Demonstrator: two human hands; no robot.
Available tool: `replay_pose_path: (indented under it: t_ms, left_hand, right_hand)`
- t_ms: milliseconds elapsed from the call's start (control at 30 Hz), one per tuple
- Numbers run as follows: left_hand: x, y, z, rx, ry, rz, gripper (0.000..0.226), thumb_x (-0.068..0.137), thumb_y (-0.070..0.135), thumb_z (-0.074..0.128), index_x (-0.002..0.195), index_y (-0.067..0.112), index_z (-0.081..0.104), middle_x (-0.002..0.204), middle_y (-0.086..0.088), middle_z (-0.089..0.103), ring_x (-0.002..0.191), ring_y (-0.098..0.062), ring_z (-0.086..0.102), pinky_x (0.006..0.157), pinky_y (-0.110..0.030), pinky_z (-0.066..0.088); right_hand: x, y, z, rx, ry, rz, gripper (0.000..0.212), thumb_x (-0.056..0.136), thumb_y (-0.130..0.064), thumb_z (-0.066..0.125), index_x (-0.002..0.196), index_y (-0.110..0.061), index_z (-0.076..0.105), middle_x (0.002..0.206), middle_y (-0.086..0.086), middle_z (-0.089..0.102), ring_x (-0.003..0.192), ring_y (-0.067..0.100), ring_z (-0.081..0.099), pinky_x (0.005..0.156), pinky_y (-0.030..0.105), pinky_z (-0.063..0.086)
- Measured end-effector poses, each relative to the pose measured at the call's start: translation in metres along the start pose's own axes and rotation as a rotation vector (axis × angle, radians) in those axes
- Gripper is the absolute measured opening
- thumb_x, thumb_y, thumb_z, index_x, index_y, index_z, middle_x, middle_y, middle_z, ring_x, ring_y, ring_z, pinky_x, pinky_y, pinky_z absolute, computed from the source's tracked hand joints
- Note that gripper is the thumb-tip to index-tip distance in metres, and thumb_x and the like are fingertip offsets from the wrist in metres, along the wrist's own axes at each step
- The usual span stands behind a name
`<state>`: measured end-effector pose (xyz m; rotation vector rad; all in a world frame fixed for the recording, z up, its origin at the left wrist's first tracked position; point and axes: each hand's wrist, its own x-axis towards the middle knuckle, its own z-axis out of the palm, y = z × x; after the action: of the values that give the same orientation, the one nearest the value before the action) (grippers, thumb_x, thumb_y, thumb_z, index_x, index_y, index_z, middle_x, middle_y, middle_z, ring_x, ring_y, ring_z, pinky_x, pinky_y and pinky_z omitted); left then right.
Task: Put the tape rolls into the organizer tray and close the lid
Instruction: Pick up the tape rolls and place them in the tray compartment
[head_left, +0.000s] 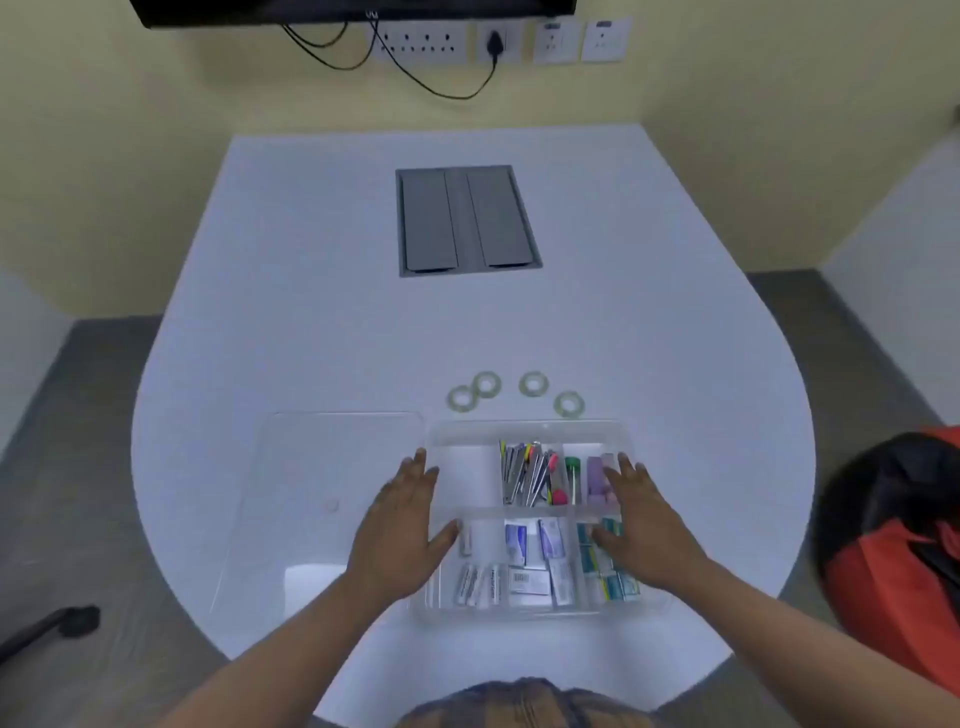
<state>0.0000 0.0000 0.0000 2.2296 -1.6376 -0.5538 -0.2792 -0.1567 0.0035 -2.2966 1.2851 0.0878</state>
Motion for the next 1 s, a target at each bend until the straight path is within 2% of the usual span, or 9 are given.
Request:
replay_pose_path:
  t_ms: [67,133,200,267,500,700,833,900,1000]
  left_hand:
    - [-0.006,-0.002,0.014,0.026,-0.079,-0.017,0.078,0.093,0.054,0.041,0.152,0.012,0.012,0.161,-0.007,-0.004,0.149,-0.020,-0.001,0.121,-0.032,0.005]
    - [-0.017,-0.006,0.031,0.070,-0.184,-0.052,0.087,0.093,0.060,0.035,0.152,0.010,-0.006,0.159,-0.006,-0.015,0.148,-0.021,-0.009,0.120,-0.032,0.000]
    - [-0.024,-0.011,0.045,0.085,-0.265,-0.083,0.097,0.091,0.065,0.031,0.142,0.008,-0.027,0.155,-0.005,-0.026,0.146,-0.022,-0.018,0.119,-0.034,-0.005]
    - [-0.026,-0.014,0.051,0.073,-0.270,-0.111,0.099,0.089,0.068,0.028,0.135,0.008,-0.037,0.153,-0.004,-0.032,0.143,-0.021,-0.026,0.117,-0.036,-0.007]
    - [-0.024,-0.018,0.053,0.059,-0.244,-0.105,0.094,0.086,0.073,0.016,0.137,0.015,-0.037,0.151,-0.001,-0.036,0.142,-0.018,-0.029,0.116,-0.036,-0.010]
    - [-0.024,-0.012,0.055,0.007,-0.178,-0.187,0.091,0.088,0.070,0.024,0.138,0.023,-0.035,0.159,-0.003,-0.019,0.147,-0.021,-0.016,0.119,-0.039,0.003]
    - [-0.023,-0.016,0.052,0.025,-0.150,-0.168,0.084,0.087,0.072,0.017,0.144,0.029,-0.027,0.161,-0.001,-0.012,0.148,-0.019,-0.012,0.119,-0.038,0.004]
    - [-0.021,-0.020,0.049,0.009,-0.116,-0.165,0.082,0.084,0.074,0.009,0.149,0.031,-0.016,0.162,0.001,-0.009,0.148,-0.016,-0.010,0.119,-0.035,0.002]
    - [-0.014,-0.025,0.043,-0.036,-0.055,-0.197,0.084,0.085,0.072,0.013,0.153,0.023,0.001,0.162,0.001,0.002,0.149,-0.013,-0.001,0.117,-0.030,0.004]
  right_hand:
    - [-0.005,0.002,0.011,-0.035,-0.035,0.008,0.087,0.085,-0.042,0.063,0.152,-0.016,0.014,0.161,0.008,0.005,0.148,0.026,0.002,0.117,0.033,0.011]
    - [-0.011,0.005,0.023,-0.135,-0.089,0.020,0.086,0.088,-0.049,0.056,0.152,-0.016,0.009,0.162,0.007,0.003,0.148,0.025,0.001,0.118,0.035,0.009]
    - [-0.015,0.010,0.034,-0.228,-0.130,0.032,0.091,0.089,-0.057,0.047,0.152,-0.017,-0.006,0.161,0.005,-0.008,0.148,0.024,-0.006,0.118,0.041,0.009]
    - [-0.018,0.012,0.037,-0.295,-0.165,0.044,0.096,0.089,-0.062,0.040,0.147,-0.016,-0.022,0.158,0.004,-0.021,0.146,0.025,-0.016,0.118,0.044,0.007]
    - [-0.017,0.013,0.042,-0.317,-0.202,0.054,0.100,0.088,-0.065,0.036,0.140,-0.014,-0.033,0.149,0.001,-0.036,0.143,0.023,-0.026,0.118,0.045,0.005]
    - [-0.023,0.014,0.046,-0.285,-0.197,0.065,0.107,0.085,-0.057,0.047,0.138,-0.016,-0.036,0.152,0.001,-0.036,0.141,0.022,-0.028,0.118,0.046,0.007]
    - [-0.021,0.011,0.047,-0.263,-0.172,0.106,0.095,0.086,-0.032,0.050,0.147,-0.018,-0.021,0.160,0.001,-0.020,0.146,0.024,-0.016,0.118,0.047,0.003]
    - [-0.017,0.009,0.044,-0.203,-0.118,0.134,0.087,0.084,-0.025,0.052,0.152,-0.019,-0.003,0.162,-0.001,-0.004,0.148,0.022,-0.005,0.118,0.047,0.003]
    - [-0.009,0.005,0.033,-0.072,-0.005,0.156,0.072,0.084,-0.023,0.058,0.148,-0.021,0.026,0.158,0.000,0.025,0.146,0.021,0.016,0.118,0.047,0.008]
